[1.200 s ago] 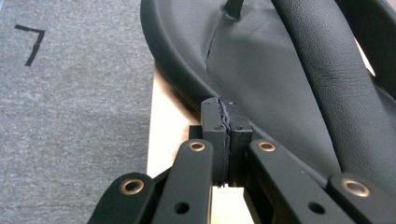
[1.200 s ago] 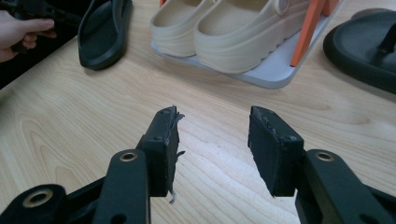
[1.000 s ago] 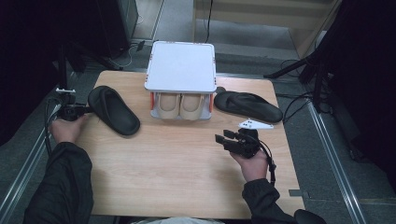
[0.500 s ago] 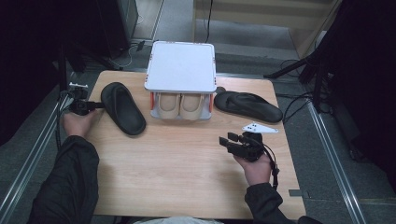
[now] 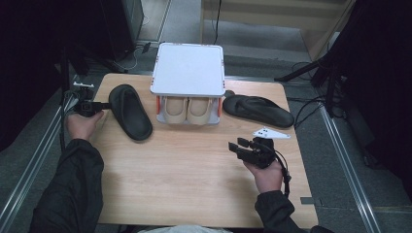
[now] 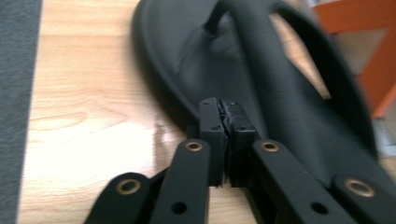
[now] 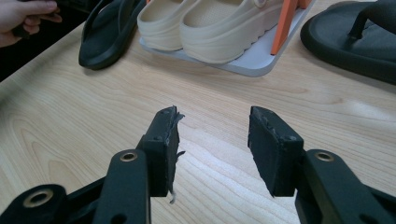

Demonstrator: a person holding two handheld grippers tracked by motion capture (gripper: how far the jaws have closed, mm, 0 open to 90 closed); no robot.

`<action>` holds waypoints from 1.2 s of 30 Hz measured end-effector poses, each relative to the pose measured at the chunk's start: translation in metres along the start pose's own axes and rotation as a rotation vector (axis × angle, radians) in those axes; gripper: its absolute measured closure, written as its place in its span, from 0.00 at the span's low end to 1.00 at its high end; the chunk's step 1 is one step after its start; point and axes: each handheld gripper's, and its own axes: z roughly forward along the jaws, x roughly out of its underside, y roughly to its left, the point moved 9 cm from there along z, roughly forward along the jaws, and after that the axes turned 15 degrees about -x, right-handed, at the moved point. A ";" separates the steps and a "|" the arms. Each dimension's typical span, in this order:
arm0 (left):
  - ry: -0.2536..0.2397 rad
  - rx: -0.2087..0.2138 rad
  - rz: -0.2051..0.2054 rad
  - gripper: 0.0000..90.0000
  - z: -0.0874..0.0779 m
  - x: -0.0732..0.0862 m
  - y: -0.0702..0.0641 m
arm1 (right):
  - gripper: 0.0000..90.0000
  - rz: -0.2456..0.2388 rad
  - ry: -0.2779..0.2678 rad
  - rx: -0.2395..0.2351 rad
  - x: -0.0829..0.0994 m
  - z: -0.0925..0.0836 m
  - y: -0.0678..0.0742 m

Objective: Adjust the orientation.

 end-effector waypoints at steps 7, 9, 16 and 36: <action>-0.007 0.029 0.028 0.73 -0.013 -0.003 -0.020 | 0.59 -0.009 0.000 -0.004 -0.001 0.000 0.000; -0.012 0.028 0.034 0.69 -0.013 -0.003 -0.025 | 0.59 -0.009 0.000 -0.004 -0.001 0.000 0.000; 0.008 0.039 0.025 0.59 -0.001 0.001 -0.032 | 0.59 -0.005 -0.003 -0.003 -0.002 -0.001 0.000; 0.037 0.013 0.052 0.57 0.023 0.008 -0.043 | 0.59 0.001 -0.005 0.005 0.000 -0.003 -0.002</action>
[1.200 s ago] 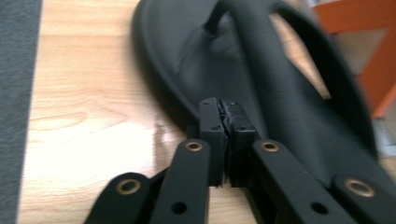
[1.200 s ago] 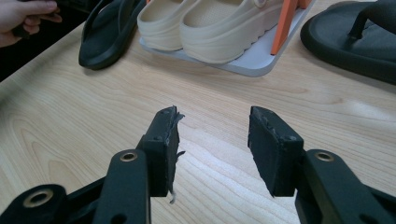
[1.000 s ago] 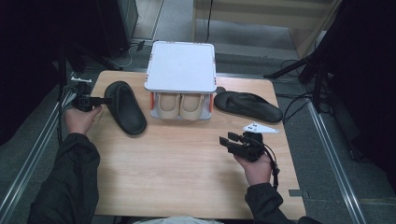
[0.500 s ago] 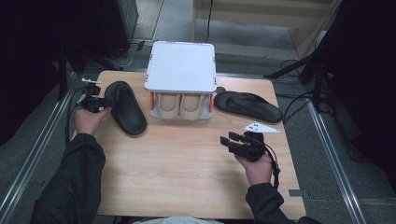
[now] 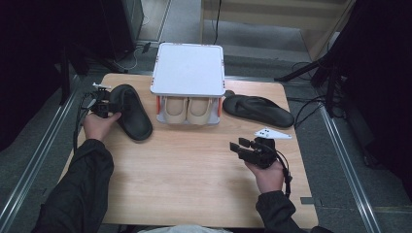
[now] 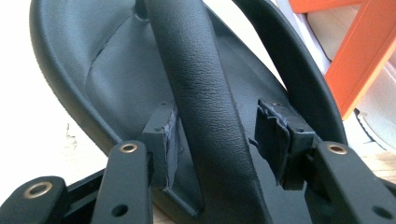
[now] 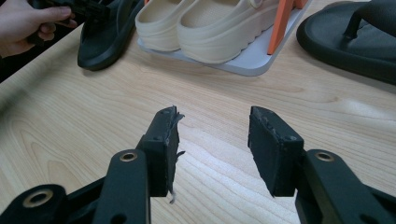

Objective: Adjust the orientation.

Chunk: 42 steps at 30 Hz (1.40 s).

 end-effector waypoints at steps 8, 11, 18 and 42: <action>-0.002 -0.007 -0.020 0.68 0.001 -0.001 0.002 | 0.59 0.007 0.001 0.000 0.000 0.000 0.000; -0.001 -0.013 -0.019 0.70 0.001 -0.001 0.002 | 0.59 0.004 0.001 0.000 0.000 0.000 -0.001; 0.009 -0.012 -0.037 0.75 0.000 -0.002 0.003 | 0.59 0.003 -0.003 0.000 -0.001 -0.001 -0.001; -0.059 0.038 -0.033 0.77 -0.060 0.006 -0.015 | 0.59 -0.009 -0.010 -0.010 -0.008 0.002 -0.002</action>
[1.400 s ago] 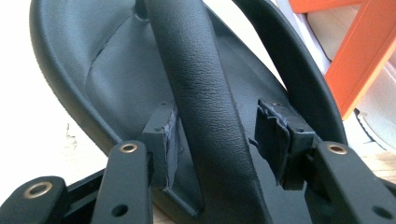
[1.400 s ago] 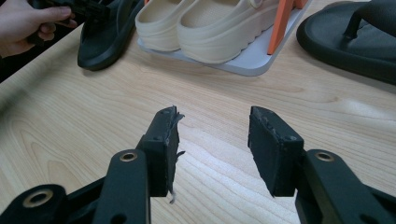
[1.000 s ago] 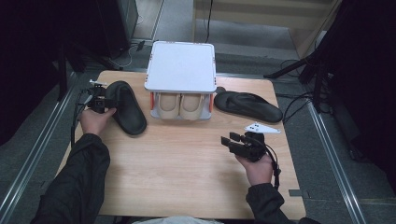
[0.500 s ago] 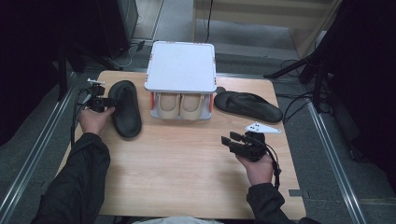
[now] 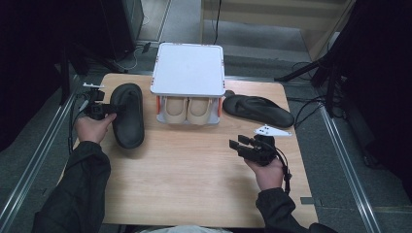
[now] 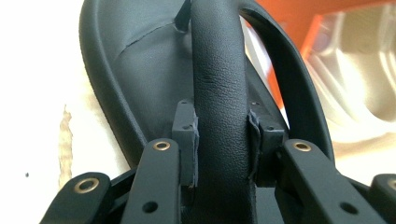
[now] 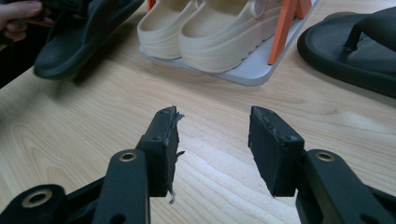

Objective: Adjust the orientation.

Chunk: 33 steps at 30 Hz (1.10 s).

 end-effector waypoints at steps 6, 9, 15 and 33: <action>-0.003 0.014 0.006 0.77 -0.020 0.015 -0.009 | 0.59 -0.003 -0.007 -0.011 -0.006 0.001 -0.002; -0.011 0.006 0.022 0.77 -0.031 0.027 -0.013 | 0.59 -0.004 -0.013 -0.012 -0.009 0.001 -0.003; -0.014 0.026 0.034 0.77 -0.051 0.052 -0.029 | 0.60 -0.001 -0.021 -0.012 -0.013 0.003 -0.009; 0.025 0.140 0.081 0.77 -0.087 0.106 -0.086 | 0.60 -0.018 -0.016 -0.006 -0.026 0.007 -0.018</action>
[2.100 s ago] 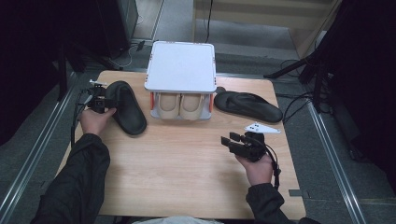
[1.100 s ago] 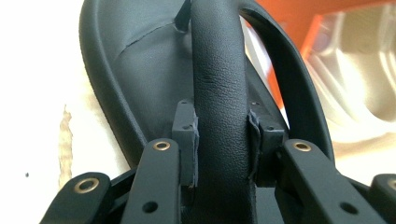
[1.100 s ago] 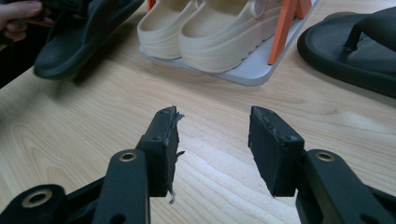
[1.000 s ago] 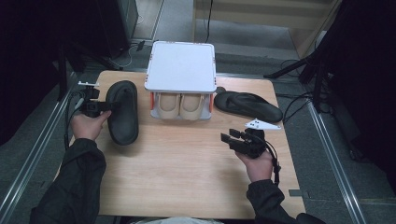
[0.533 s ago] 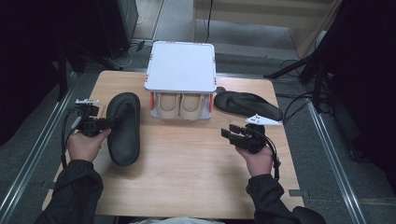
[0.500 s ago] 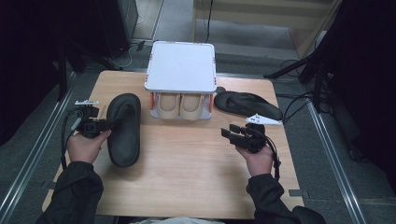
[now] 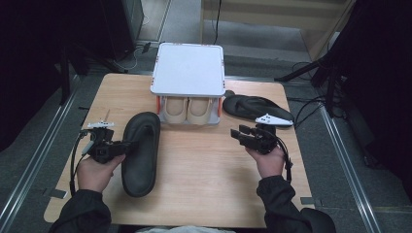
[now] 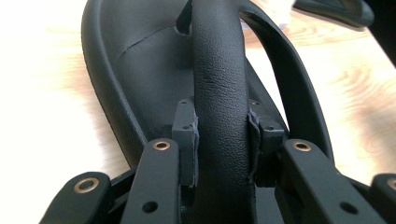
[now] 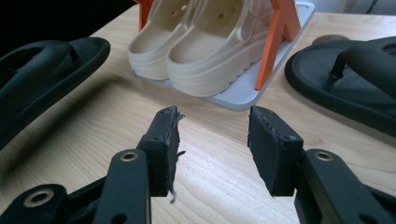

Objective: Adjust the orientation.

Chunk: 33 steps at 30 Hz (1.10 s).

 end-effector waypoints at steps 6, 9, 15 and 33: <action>0.006 0.027 0.016 0.77 0.001 0.012 -0.021 | 0.60 -0.005 0.003 -0.008 -0.003 0.005 -0.001; 0.012 0.034 0.029 0.77 0.002 0.018 -0.031 | 0.60 -0.007 0.005 -0.012 -0.005 0.008 -0.001; 0.024 0.046 0.045 0.77 0.009 0.027 -0.047 | 0.60 -0.016 0.008 -0.024 -0.006 0.014 0.001; 0.073 0.099 0.094 0.77 0.047 0.034 -0.074 | 0.60 -0.017 0.020 -0.018 -0.005 0.014 0.000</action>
